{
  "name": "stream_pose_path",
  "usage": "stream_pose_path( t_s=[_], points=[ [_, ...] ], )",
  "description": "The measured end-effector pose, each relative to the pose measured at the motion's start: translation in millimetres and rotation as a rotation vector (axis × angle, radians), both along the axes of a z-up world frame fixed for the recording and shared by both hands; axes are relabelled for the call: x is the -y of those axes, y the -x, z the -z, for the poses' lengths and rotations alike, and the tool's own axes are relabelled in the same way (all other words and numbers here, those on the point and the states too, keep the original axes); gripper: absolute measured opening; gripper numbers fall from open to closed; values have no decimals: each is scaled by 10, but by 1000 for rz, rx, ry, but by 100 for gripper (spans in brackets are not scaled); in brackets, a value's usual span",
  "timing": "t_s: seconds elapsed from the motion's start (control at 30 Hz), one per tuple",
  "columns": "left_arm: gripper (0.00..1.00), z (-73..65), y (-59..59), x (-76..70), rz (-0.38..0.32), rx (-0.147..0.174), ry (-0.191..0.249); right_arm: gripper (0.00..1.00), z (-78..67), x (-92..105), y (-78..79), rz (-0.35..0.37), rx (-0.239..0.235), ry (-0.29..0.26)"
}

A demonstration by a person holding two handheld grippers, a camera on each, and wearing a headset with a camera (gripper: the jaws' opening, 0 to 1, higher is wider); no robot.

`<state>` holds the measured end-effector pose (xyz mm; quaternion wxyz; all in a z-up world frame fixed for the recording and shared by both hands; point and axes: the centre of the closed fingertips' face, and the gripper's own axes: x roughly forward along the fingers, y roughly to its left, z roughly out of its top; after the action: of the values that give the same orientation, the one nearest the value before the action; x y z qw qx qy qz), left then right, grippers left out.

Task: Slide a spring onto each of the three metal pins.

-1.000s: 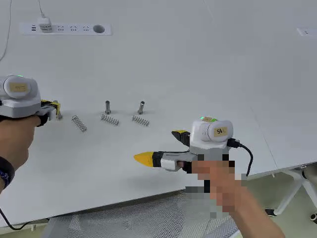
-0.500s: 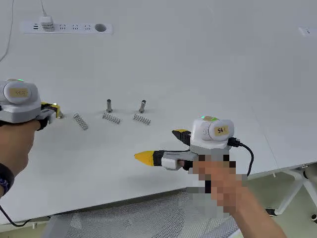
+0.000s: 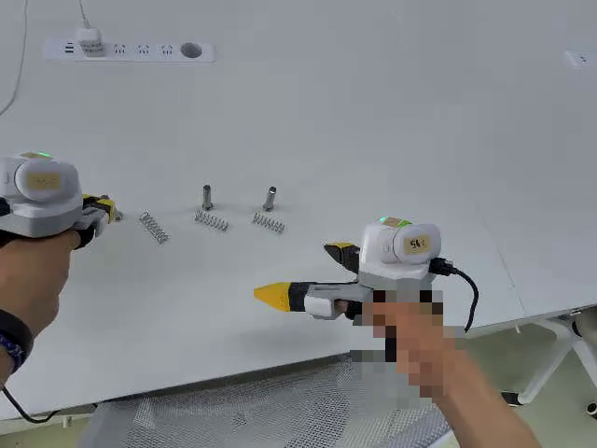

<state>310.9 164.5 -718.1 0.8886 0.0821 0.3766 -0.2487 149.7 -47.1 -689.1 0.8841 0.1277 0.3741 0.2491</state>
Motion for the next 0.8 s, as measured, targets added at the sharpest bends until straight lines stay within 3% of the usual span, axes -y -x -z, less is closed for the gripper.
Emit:
stream_pose_path(
  t_s=[0.53,0.63,0.8],
  points=[
    [8,11,3,-2,3,4,-8,94,-3,-11,-7,-3,1,-1],
    [8,47,34,-6,10,-16,-17,94,0,-16,-2,-4,-1,-1],
    [7,61,54,-22,7,-14,-19,94,-4,-8,-5,-2,1,-2]
  ],
)
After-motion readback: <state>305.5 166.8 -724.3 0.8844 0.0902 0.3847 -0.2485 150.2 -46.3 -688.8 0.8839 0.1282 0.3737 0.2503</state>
